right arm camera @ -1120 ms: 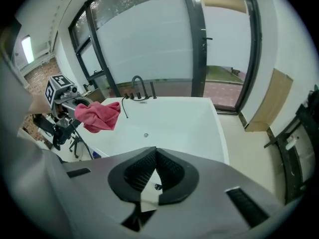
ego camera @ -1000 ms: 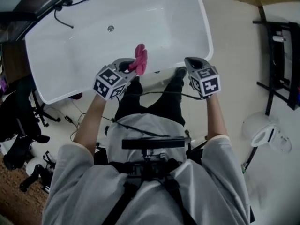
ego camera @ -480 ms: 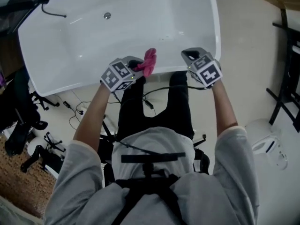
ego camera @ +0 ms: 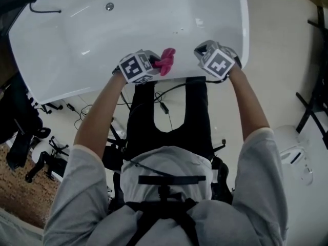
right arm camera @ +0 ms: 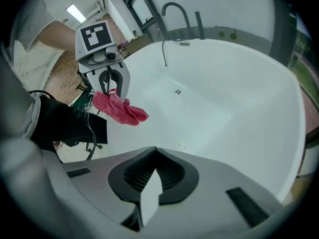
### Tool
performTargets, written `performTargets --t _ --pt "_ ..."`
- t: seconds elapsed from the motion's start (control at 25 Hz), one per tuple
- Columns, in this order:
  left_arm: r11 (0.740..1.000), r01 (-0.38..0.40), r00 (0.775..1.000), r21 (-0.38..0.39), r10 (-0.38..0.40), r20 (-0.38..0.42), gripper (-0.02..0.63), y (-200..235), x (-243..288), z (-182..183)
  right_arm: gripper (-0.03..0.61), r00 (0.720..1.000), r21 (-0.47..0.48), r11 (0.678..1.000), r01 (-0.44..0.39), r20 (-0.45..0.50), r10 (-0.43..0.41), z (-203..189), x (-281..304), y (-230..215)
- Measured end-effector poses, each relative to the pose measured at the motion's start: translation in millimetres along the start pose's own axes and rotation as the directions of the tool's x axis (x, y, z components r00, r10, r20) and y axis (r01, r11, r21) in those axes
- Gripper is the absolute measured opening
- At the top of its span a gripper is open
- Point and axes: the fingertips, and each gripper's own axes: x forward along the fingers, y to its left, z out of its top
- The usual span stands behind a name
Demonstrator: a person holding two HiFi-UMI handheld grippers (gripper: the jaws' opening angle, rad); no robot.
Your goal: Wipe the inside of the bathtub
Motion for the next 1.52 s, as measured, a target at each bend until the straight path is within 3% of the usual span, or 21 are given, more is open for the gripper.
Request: performTargets --t 0.16,0.28,0.44,0.68,0.88,1.04,1.28,1.52 --pt "0.997 0.068 0.993 0.032 -0.064 -0.099 0.08 8 24 -17 0.009 0.998 -0.05 0.998 0.045 -0.043 -0.047 -1 22 -24" --pt "0.992 0.118 0.979 0.042 -0.109 -0.173 0.08 9 39 -32 0.009 0.996 -0.04 0.999 0.019 -0.086 -0.023 -14 46 -28" --pt "0.987 0.156 0.966 0.041 -0.144 -0.215 0.08 10 55 -34 0.009 0.992 -0.02 1.0 -0.02 -0.126 0.017 -25 56 -28" --pt "0.981 0.189 0.961 0.052 -0.174 -0.216 0.078 12 69 -23 0.009 0.989 -0.032 0.999 -0.024 -0.145 0.019 -34 57 -31" --pt "0.977 0.192 0.971 0.091 -0.176 -0.16 0.078 6 91 17 0.009 0.991 0.006 1.0 -0.019 -0.134 0.02 -39 54 -40" --pt "0.971 0.209 0.968 0.119 -0.188 -0.169 0.078 4 103 34 0.009 0.994 0.007 1.0 -0.017 -0.105 0.018 -36 56 -44" --pt "0.98 0.186 0.966 0.068 -0.17 -0.192 0.078 21 93 -2 0.009 0.994 -0.05 0.999 -0.012 -0.107 0.006 -37 79 -37" --pt "0.988 0.157 0.967 -0.005 -0.155 -0.204 0.078 48 83 -48 0.009 0.988 -0.142 0.984 0.107 -0.096 -0.121 -35 93 -48"
